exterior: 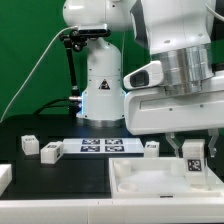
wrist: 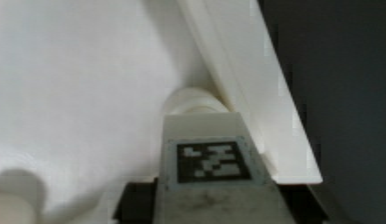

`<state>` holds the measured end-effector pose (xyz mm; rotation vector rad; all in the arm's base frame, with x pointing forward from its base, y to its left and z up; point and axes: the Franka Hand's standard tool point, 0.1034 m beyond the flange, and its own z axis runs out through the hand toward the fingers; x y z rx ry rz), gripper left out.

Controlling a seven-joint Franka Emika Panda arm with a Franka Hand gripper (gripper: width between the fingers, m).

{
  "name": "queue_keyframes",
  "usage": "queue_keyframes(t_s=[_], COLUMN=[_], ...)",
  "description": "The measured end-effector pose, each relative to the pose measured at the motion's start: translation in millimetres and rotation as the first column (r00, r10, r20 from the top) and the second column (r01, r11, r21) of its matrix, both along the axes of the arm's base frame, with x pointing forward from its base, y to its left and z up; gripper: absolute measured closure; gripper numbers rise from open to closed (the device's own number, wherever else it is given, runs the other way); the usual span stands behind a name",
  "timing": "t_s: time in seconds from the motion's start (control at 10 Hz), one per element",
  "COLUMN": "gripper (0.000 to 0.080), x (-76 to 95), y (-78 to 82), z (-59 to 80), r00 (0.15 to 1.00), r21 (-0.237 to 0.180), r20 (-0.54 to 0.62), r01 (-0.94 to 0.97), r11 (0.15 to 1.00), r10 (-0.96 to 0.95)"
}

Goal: Assemble one leg

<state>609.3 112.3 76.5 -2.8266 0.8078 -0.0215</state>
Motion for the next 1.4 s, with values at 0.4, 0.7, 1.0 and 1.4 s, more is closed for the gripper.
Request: queue_keyframes(t_s=[0.4, 0.7, 1.0, 1.4], gripper=[0.0508, 0.0507, 0.0180, 0.0151], x=[2.6, 2.2, 4.3, 4.4], y=[7.9, 8.7, 8.3, 7.6], z=[-1.7, -1.5, 2.6, 1.6], r00=[0.923, 0.930, 0.998, 0.903], r21=[0.017, 0.018, 0.010, -0.087], r20=[-0.080, -0.080, -0.036, 0.038], r01=[0.380, 0.360, 0.043, -0.424], r11=[0.925, 0.933, 0.999, 0.901], r10=[-0.377, -0.358, -0.043, 0.429])
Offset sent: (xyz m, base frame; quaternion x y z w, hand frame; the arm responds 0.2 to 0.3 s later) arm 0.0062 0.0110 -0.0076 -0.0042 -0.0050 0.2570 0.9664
